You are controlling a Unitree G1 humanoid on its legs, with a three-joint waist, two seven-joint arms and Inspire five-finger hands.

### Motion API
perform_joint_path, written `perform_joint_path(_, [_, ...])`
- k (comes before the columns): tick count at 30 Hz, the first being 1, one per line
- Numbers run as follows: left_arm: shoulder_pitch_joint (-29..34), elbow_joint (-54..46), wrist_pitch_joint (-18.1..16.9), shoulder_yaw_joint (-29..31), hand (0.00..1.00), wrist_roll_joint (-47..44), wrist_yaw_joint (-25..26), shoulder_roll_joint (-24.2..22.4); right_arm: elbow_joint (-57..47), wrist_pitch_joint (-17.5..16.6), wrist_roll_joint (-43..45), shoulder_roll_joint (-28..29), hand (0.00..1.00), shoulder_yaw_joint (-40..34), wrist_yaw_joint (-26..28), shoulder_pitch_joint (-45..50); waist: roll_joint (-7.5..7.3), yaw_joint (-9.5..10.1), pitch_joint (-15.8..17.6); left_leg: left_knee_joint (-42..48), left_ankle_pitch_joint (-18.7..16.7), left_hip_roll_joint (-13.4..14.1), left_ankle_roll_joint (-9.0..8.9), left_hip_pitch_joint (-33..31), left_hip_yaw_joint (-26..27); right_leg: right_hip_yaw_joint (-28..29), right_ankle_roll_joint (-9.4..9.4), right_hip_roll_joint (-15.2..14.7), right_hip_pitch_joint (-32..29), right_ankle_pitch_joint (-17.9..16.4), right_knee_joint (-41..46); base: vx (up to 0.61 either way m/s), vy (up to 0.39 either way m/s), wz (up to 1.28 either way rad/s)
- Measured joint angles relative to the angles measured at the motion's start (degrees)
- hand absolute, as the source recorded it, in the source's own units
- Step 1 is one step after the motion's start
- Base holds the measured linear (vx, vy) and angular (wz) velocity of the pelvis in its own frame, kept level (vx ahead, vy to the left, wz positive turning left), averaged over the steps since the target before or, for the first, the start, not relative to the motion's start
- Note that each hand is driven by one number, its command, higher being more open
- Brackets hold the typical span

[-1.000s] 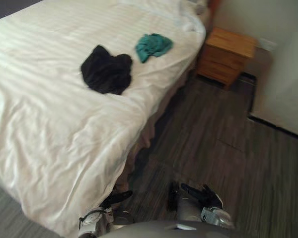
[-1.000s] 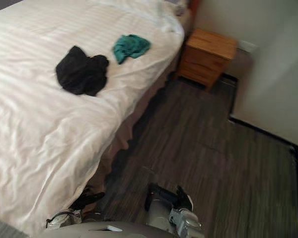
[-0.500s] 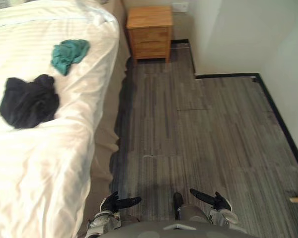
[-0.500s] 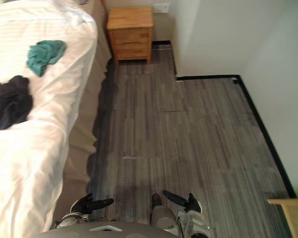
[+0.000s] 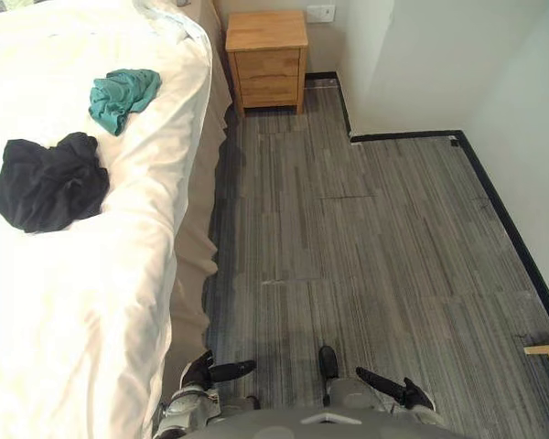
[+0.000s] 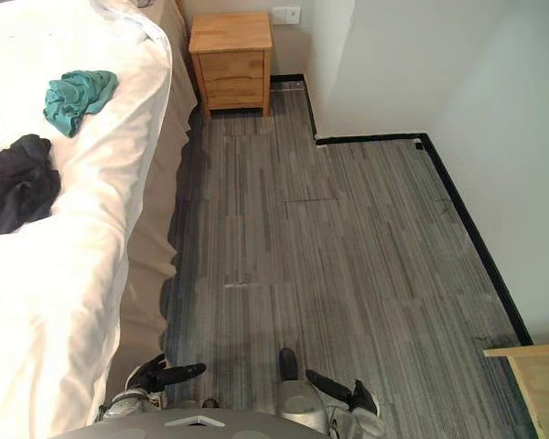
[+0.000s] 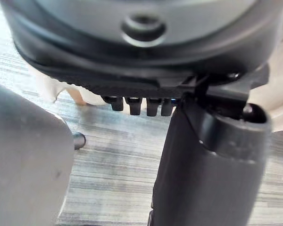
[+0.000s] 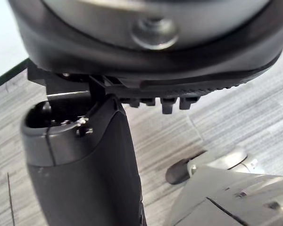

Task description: Tidy up the quilt and then pick up the clothes from the bed and put them into the laundry hamper

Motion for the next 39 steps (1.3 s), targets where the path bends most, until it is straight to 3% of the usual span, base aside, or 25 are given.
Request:
perform_joint_path(3, [0.12, -0.03, -0.66, 1.28, 1.0, -2.74, 1.27, -0.04, -0.57, -1.1, 2.03, 1.01, 1.0, -0.57, -0.76, 0.97, -0.92, -0.07, -0.39, -0.42, 0.53, 0.55, -0.25, 0.29, -1.87, -2.52, -0.43, -0.06, 1.4, -0.68, -0.02, -0.01, -0.017, 0.46])
perform_joint_path(5, [0.51, -0.03, -0.88, 3.43, 1.0, -4.06, 1.72, -0.15, -0.58, -1.14, 1.95, 1.01, 1.0, -0.04, -0.74, 1.39, -1.59, 0.36, -0.85, 2.05, -1.09, 1.81, -1.38, -0.24, -1.96, -2.81, -1.23, 0.76, 2.21, -1.83, -0.06, 0.0, -0.012, 0.06])
perform_joint_path(6, [1.78, -0.14, -0.89, 4.82, 1.0, -4.39, 1.83, -0.22, -0.69, -1.17, 1.95, 1.4, 1.0, 0.14, -0.69, 1.4, -1.95, 0.5, -1.09, 6.5, -3.2, 3.38, -3.08, -1.29, -2.01, -2.73, -1.82, 1.88, 2.57, -2.82, -0.36, 0.0, -0.017, -0.03])
perform_joint_path(7, [1.81, -0.13, -0.89, 4.95, 1.0, -4.41, 1.82, -0.21, -0.71, -1.18, 1.95, 1.48, 1.0, 0.15, -0.69, 1.4, -1.98, 0.51, -1.1, 6.82, -3.26, 3.44, -3.18, -1.44, -2.0, -2.74, -1.83, 1.92, 2.56, -2.84, -0.35, 0.0, 0.0, 0.0])
perform_joint_path(9, [1.99, -1.61, -0.93, 8.06, 1.0, -4.84, 1.86, 0.0, -0.87, -1.83, 1.9, 2.0, 1.0, 1.71, -0.73, 1.66, -3.22, 0.77, -1.51, 24.99, -3.03, 4.29, -5.04, -10.39, -2.45, -2.84, -2.71, 2.12, 2.59, -3.42, -0.35, 0.01, -0.092, -0.12])
perform_joint_path(12, [1.25, -2.36, -1.99, 9.94, 1.0, -6.69, 1.99, -0.59, -1.16, -2.18, 1.77, 1.34, 1.0, 3.92, -0.69, 1.61, -3.42, 2.31, -0.09, 43.76, 4.21, 6.66, -5.05, -18.08, -2.04, -1.65, -3.89, 2.49, 5.51, -4.18, -0.05, 0.09, -0.047, -0.36])
perform_joint_path(13, [0.79, -2.27, -2.04, 9.68, 1.0, -6.8, 2.09, -0.61, -1.17, -2.09, 1.38, 1.1, 1.0, 3.94, -0.94, 1.29, -3.58, 2.97, 0.05, 44.97, 0.45, 5.78, -3.83, -19.91, -1.69, -0.2, -4.36, 1.89, 5.83, -4.49, -0.02, 0.15, 0.052, -0.52])
perform_joint_path(14, [0.38, -2.22, -2.04, 8.03, 1.0, -6.78, 2.13, -0.73, -1.65, -2.13, 1.33, 0.91, 1.0, 3.91, -1.27, 0.66, -3.31, 3.33, 0.3, 41.13, -2.31, 3.99, -2.81, -20.91, -0.62, 1.02, -4.36, 0.89, 5.67, -4.5, -0.03, 0.12, 0.043, -0.54])
perform_joint_path(16, [0.33, -2.26, -2.5, 5.19, 1.0, -6.68, 2.24, -0.44, -2.76, -2.11, 0.92, 0.77, 1.0, 3.9, -1.47, 0.24, -2.88, 3.29, 0.54, 29.34, -2.74, 0.85, -2.02, -21.48, 0.6, 1.5, -4.11, -0.67, 5.35, -4.98, -0.07, 0.11, 0.078, -0.26])
perform_joint_path(18, [0.35, -2.26, -2.76, 3.41, 1.0, -6.22, 2.34, -0.05, -2.86, -2.11, -0.01, 0.57, 1.0, 3.82, -1.46, 0.42, -2.48, 3.32, 0.63, 15.14, 0.45, -1.25, -1.13, -21.36, 1.37, 1.32, -3.16, -1.48, 5.27, -6.01, -0.33, 0.13, 0.11, -0.02])
perform_joint_path(19, [0.26, -2.27, -2.73, 3.08, 1.0, -6.18, 2.36, 0.04, -2.85, -2.13, -0.52, 0.47, 1.0, 3.58, -1.53, 0.77, -2.25, 3.61, 0.73, 9.93, 5.53, -1.58, -0.12, -20.91, 1.55, 1.33, -2.95, -1.6, 5.05, -7.17, -0.34, 0.22, 0.151, -0.02])
perform_joint_path(22, [0.23, -2.39, -2.84, 3.14, 1.0, -6.0, 2.12, 0.56, -2.79, -2.13, -0.68, 1.19, 1.0, 3.31, -1.82, 0.81, -3.59, 3.52, 0.75, 9.39, 6.24, -3.97, 2.19, -20.51, 1.86, 1.18, -2.4, -3.61, 5.44, -9.13, 0.19, 0.31, 0.177, -0.02])
perform_joint_path(24, [0.26, -2.82, -2.78, 3.51, 1.0, -5.94, 2.14, 0.85, -2.68, -1.88, -0.66, 2.09, 1.0, 1.46, -1.59, 1.08, -4.62, 3.93, 0.63, 9.79, 4.31, -5.41, 4.81, -19.66, 2.81, 1.67, -0.69, -5.01, 1.58, -14.25, 10.95, 0.32, 0.125, -0.18])
perform_joint_path(25, [0.25, -2.8, -2.65, 3.71, 1.0, -6.01, 2.85, 0.88, -2.7, -1.83, -0.69, 2.35, 1.0, 0.32, -1.54, 1.19, -5.05, 4.04, 0.85, 8.97, 3.15, -5.98, 5.6, -17.2, 3.47, 2.16, 0.97, -5.76, -3.76, -17.17, 24.82, 0.32, 0.1, -0.2])
perform_joint_path(26, [0.59, -2.48, -2.26, 3.67, 1.0, -5.59, 3.35, 1.19, -2.78, -1.74, -0.69, 2.67, 1.0, -0.29, -1.54, 1.66, -5.2, 3.33, 1.07, 7.75, 1.85, -6.28, 5.72, -13.35, 3.49, 3.47, 2.27, -5.89, -7.42, -16.76, 37.75, 0.41, 0.115, -0.12])
perform_joint_path(28, [1.41, -2.31, -1.52, 3.49, 1.0, -3.96, 3.65, 2.12, -3.22, -1.81, -0.52, 3.74, 1.0, -0.6, -1.58, 2.83, -5.57, 2.46, 1.19, 5.89, -0.21, -6.6, 5.93, -7.08, 3.06, 3.52, 3.97, -6.01, -10.6, -13.82, 51.89, 0.47, 0.049, 0.07])
perform_joint_path(29, [1.56, -2.32, -1.52, 3.4, 1.0, -3.52, 3.64, 2.35, -3.78, -1.9, -0.55, 4.16, 1.0, -0.59, -1.64, 2.91, -6.12, 1.8, 1.19, 5.58, -1.78, -6.54, 6.34, -3.66, 2.35, 0.63, 1.79, -6.6, -12.19, -15.38, 58.11, 0.47, -0.015, 0.1])
perform_joint_path(32, [0.68, -1.89, -1.47, 2.42, 1.0, -3.32, 3.24, 2.06, -4.12, -2.4, -0.48, 4.24, 1.0, -1.07, -1.81, 2.44, -5.78, 0.79, 1.33, 5.78, -3.84, -4.62, 6.35, 0.39, 0.28, -6.39, -2.6, -6.25, -15.86, -19.96, 59.54, 0.47, -0.097, 0.36])
perform_joint_path(33, [-0.01, -1.5, -1.36, 2.31, 1.0, -2.55, 2.97, 1.77, -4.22, -2.49, -0.31, 4.09, 1.0, -2.08, -1.79, 1.75, -4.54, 0.06, 2.12, 4.89, -4.35, -2.18, 5.93, 2.35, -1.21, -10.02, -4.4, -4.45, -17.62, -21.26, 55.01, 0.57, -0.189, 0.56])
perform_joint_path(34, [-0.42, -1.5, -1.27, 2.17, 1.0, -2.04, 2.93, 1.27, -4.53, -2.42, -0.35, 3.5, 1.0, -2.13, -1.7, 1.24, -3.26, -0.06, 2.88, 4.36, -4.12, 0.07, 5.54, 3.77, -1.7, -11.71, -4.71, -2.57, -18.91, -21.41, 49.54, 0.59, -0.205, 0.53])
perform_joint_path(35, [-0.81, -1.52, -1.21, 2.05, 1.0, -1.71, 2.9, 0.86, -4.82, -2.39, -0.44, 3.03, 1.0, -1.72, -1.72, 1.11, -2.32, -0.13, 3.36, 4.68, -3.35, 1.8, 4.33, 4.31, -2.4, -12.26, -3.72, -1.23, -20.07, -20.31, 41.57, 0.65, -0.255, 0.53])
perform_joint_path(36, [-1.14, -1.56, -1.2, 1.28, 1.0, -1.7, 2.81, 0.65, -4.97, -2.37, -0.43, 2.82, 1.0, -1.13, -1.81, 1.13, -2.0, -0.32, 3.52, 4.81, -2.6, 3.33, 3.41, 5.05, -4.04, -11.26, -2.34, -0.35, -21.14, -16.14, 27.91, 0.7, -0.322, 0.7])
perform_joint_path(37, [-1.33, -1.54, -1.21, 0.92, 1.0, -1.43, 2.78, 0.65, -4.93, -2.25, -0.43, 2.97, 1.0, -0.93, -1.84, 1.22, -2.7, -0.69, 3.33, 4.32, -2.43, 3.76, 2.95, 6.27, -5.13, -9.03, -1.79, -0.51, -21.5, -10.31, 15.26, 0.73, -0.366, 0.68])
perform_joint_path(38, [-1.24, -1.52, -1.21, 0.97, 1.0, -1.16, 2.79, 0.66, -4.88, -2.12, -0.45, 3.21, 1.0, -0.78, -1.83, 1.56, -3.41, -0.87, 3.13, 3.76, -2.48, 3.6, 2.17, 7.26, -5.6, -6.93, -1.2, -1.06, -21.77, -7.66, 10.75, 0.95, -0.515, 0.72])
perform_joint_path(39, [-0.96, -1.07, -1.15, 2.36, 1.0, 0.04, 2.75, 0.71, -4.54, -1.71, -0.45, 3.63, 1.0, -1.29, -1.51, 1.44, -4.01, -1.15, 3.65, 3.43, -3.11, 4.64, -0.06, 10.94, -7.07, -4.32, -1.75, -1.2, -21.63, 2.86, 11.18, 0.66, -0.365, 0.49])
